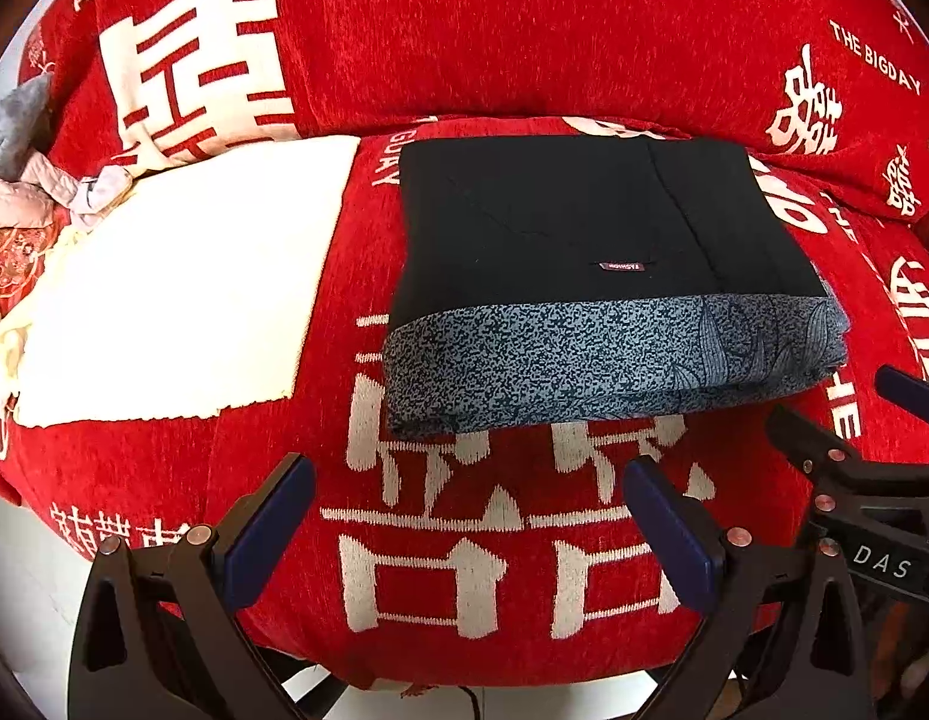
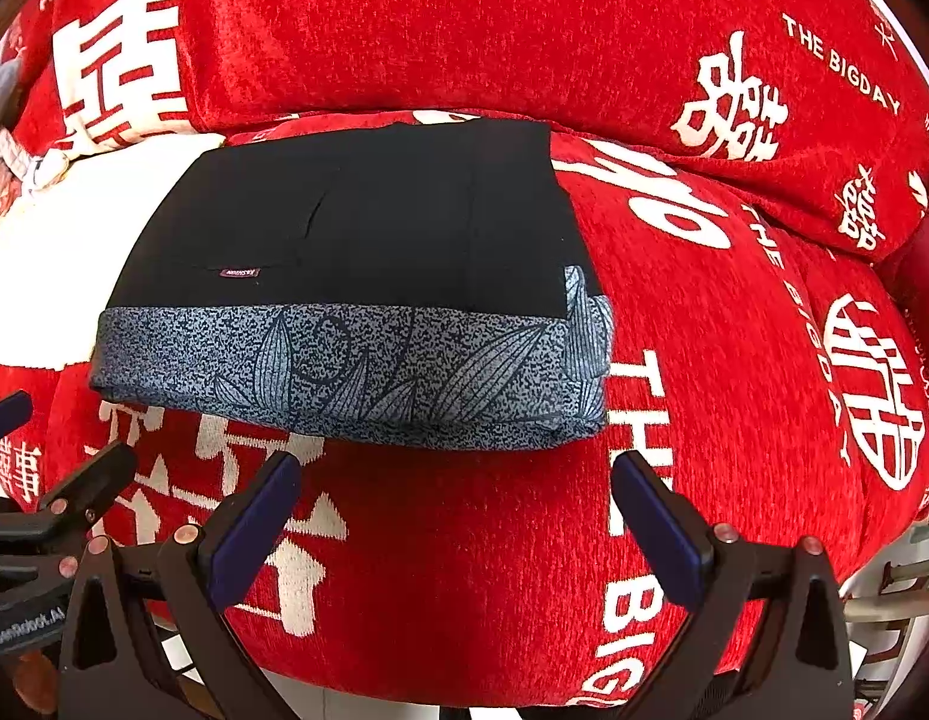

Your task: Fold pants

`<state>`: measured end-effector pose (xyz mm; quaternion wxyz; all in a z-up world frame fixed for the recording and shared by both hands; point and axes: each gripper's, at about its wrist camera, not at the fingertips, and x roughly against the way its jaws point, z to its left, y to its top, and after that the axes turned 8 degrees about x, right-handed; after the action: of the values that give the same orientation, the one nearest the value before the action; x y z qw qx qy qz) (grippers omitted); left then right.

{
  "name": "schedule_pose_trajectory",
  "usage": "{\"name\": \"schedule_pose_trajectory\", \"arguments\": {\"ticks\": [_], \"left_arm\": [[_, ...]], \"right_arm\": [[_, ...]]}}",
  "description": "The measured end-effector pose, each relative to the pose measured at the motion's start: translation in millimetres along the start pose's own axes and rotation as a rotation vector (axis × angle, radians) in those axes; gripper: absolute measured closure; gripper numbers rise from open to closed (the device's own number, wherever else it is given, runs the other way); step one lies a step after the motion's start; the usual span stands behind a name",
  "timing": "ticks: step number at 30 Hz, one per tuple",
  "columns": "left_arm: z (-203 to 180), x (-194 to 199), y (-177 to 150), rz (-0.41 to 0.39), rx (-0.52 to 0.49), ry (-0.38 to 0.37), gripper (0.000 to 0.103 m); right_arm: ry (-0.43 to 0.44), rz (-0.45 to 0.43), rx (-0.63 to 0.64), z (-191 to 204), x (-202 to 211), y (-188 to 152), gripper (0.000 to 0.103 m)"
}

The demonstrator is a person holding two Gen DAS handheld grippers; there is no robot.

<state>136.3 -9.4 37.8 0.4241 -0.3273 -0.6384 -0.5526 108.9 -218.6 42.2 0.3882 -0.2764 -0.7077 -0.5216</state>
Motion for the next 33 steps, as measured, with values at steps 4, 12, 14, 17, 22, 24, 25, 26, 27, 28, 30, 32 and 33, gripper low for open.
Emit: {"name": "schedule_pose_trajectory", "arguments": {"ticks": [4, 12, 14, 17, 22, 24, 25, 26, 27, 28, 30, 32, 33], "left_arm": [[3, 1, -3, 0.017, 0.038, -0.011, 0.0], [-5, 5, -4, -0.033, -0.024, 0.019, 0.0], [-4, 5, -4, -0.034, -0.016, 0.011, 0.0], [-4, 6, -4, -0.035, -0.019, 0.003, 0.0], [-6, 9, -3, -0.039, -0.024, -0.02, 0.0], [-7, 9, -3, -0.035, -0.023, -0.028, 0.0], [-8, 9, -3, -0.034, -0.022, -0.031, 0.0], [-8, 9, -3, -0.033, -0.021, -0.033, 0.0], [-9, 9, -3, -0.032, -0.02, -0.036, 0.0], [-9, 9, -3, -0.032, -0.019, -0.037, 0.0], [-9, 9, -3, -0.033, -0.019, -0.037, 0.0], [-9, 9, -3, -0.033, -0.019, -0.036, 0.0], [-9, 9, -3, -0.031, -0.019, -0.038, 0.0]], "right_arm": [[-0.006, -0.005, 0.004, -1, 1, 2, 0.0], [-0.009, -0.007, 0.004, -2, 2, 4, 0.0], [-0.007, -0.007, 0.005, -2, 3, 5, 0.0], [-0.011, -0.009, 0.005, -2, 4, 5, 0.0], [-0.013, -0.014, 0.003, -3, 6, 6, 0.0], [-0.015, -0.018, 0.004, -3, 7, 6, 0.0], [-0.015, -0.019, 0.005, -3, 7, 7, 0.0], [-0.015, -0.02, 0.006, -3, 7, 7, 0.0], [-0.016, -0.021, 0.006, -4, 7, 7, 0.0], [-0.016, -0.022, 0.006, -4, 8, 7, 0.0], [-0.018, -0.027, 0.003, -5, 8, 7, 0.0], [-0.017, -0.028, 0.004, -6, 9, 6, 0.0], [-0.017, -0.029, 0.004, -6, 9, 6, 0.0]]}}
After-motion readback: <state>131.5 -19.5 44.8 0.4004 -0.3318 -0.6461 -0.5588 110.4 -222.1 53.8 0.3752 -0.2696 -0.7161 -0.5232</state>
